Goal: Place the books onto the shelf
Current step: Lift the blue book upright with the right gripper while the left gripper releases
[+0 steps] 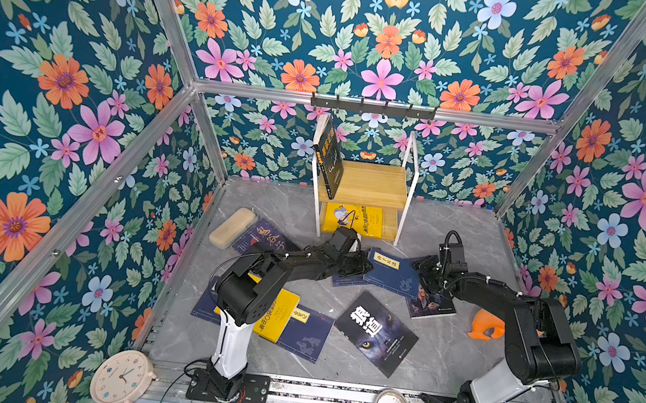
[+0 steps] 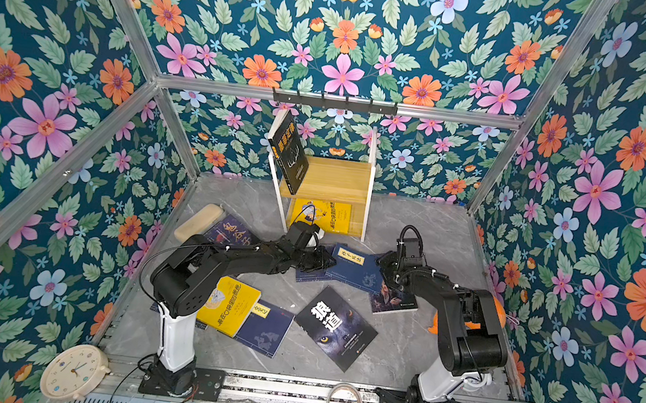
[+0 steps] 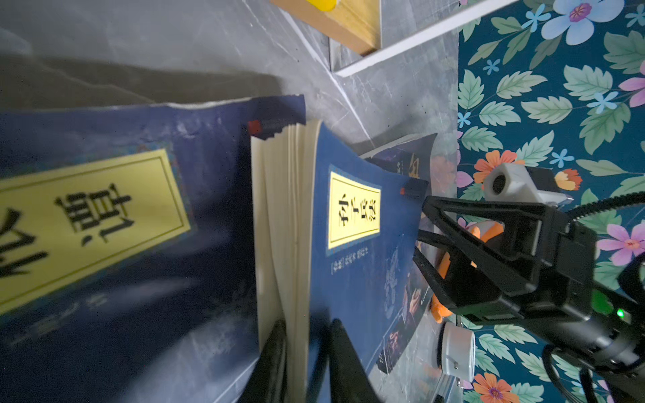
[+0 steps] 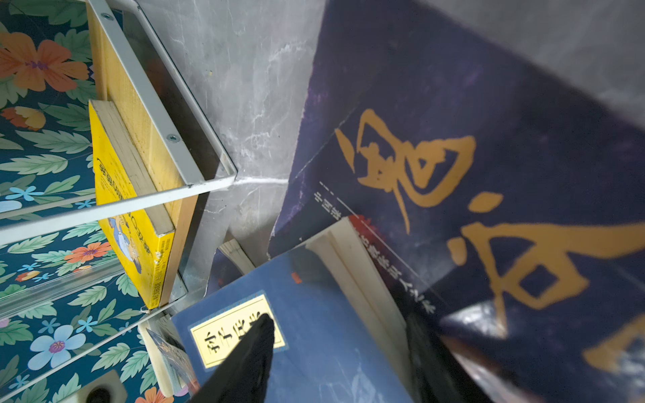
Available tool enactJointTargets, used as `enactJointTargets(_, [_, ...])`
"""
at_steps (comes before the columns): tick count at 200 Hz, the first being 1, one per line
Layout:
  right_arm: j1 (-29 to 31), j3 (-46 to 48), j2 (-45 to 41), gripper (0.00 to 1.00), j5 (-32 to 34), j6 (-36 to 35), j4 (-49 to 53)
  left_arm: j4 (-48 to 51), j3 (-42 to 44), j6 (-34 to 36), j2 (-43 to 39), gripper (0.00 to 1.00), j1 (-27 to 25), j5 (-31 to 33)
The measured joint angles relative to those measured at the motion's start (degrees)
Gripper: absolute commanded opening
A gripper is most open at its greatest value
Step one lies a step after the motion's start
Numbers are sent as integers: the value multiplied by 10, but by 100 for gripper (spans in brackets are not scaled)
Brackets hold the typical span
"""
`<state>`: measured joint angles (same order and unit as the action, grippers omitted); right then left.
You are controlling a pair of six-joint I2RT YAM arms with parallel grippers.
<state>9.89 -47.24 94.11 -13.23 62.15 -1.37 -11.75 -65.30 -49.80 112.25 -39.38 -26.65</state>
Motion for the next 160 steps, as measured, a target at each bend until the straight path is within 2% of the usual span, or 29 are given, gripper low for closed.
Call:
enactJointTargets(53, [0, 9, -15, 64, 11, 0, 4, -2, 3, -9, -10, 6, -1, -11])
enactJointTargets(88, [2, 22, -91, 66, 19, -3, 62, -2, 13, -11, -36, 0, -2, -25])
enactJointTargets(129, [19, -20, -233, 67, 54, -93, 161, -2, 38, -14, -83, 0, -1, -30])
enactJointTargets(141, [46, -24, -276, 67, 78, -139, 189, -2, 44, -16, -96, 0, -1, -30])
enactJointTargets(160, [121, -25, -333, 68, 117, -236, 214, -2, 52, -25, -112, 0, -1, -31])
